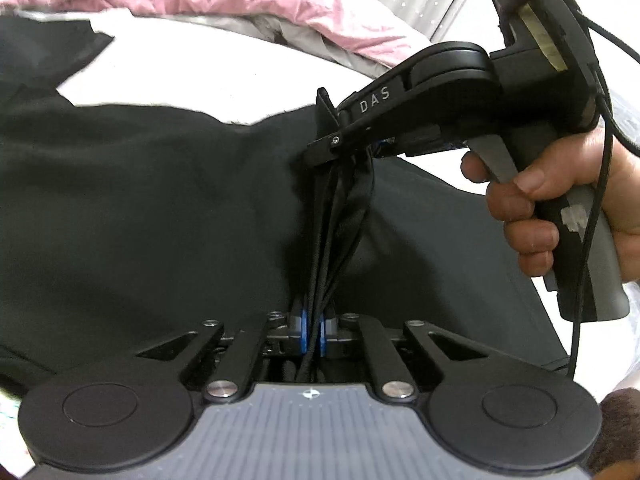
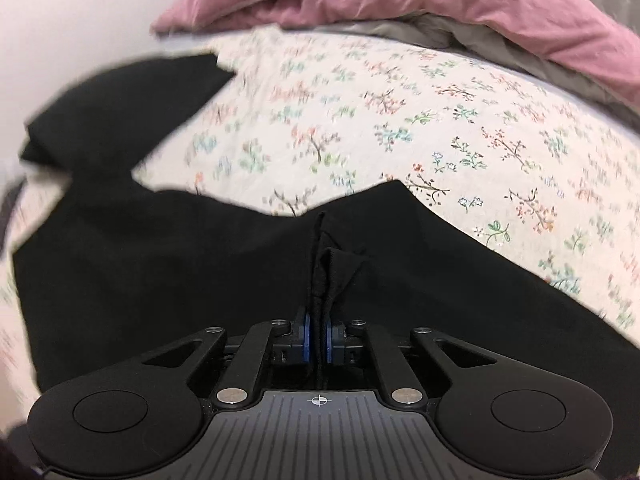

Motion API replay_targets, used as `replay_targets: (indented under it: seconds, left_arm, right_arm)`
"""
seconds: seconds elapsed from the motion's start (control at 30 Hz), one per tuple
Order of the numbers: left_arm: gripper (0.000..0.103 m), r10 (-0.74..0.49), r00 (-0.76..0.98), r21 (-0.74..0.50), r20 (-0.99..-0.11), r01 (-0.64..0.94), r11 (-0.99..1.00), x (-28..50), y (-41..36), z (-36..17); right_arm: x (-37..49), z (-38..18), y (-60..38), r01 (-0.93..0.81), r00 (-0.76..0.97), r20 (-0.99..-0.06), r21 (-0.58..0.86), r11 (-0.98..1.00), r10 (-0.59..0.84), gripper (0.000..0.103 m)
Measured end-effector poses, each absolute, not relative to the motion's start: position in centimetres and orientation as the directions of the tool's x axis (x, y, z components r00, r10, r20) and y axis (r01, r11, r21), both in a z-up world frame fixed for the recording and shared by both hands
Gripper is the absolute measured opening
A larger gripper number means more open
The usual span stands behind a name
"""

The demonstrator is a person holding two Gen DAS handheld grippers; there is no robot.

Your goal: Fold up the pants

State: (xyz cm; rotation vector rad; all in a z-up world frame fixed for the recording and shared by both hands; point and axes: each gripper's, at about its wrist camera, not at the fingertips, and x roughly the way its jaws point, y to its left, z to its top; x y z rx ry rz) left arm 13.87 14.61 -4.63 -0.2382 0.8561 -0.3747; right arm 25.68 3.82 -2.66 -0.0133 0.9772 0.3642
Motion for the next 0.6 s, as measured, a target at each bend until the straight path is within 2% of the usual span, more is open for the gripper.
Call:
replay_targets:
  seconds: [0.17, 0.4, 0.6]
  left_arm:
    - [0.027, -0.335, 0.669, -0.312, -0.664, 0.16, 0.937, 13.0, 17.2, -3.0]
    - [0.027, -0.192, 0.767, -0.378, -0.613, -0.071, 0.923, 13.5, 24.5, -1.9]
    - [0.027, -0.096, 0.806, -0.428, -0.584, -0.205, 0.88, 14.2, 30.5, -2.1]
  right_arm:
    - [24.7, -1.1, 6.2, -0.366, 0.552, -0.76, 0.148, 0.919, 0.343, 0.006]
    - [26.2, 0.4, 12.0, -0.42, 0.554, -0.704, 0.223, 0.879, 0.444, 0.006]
    - [27.9, 0.3, 17.8, -0.456, 0.536, -0.673, 0.277, 0.846, 0.51, 0.006]
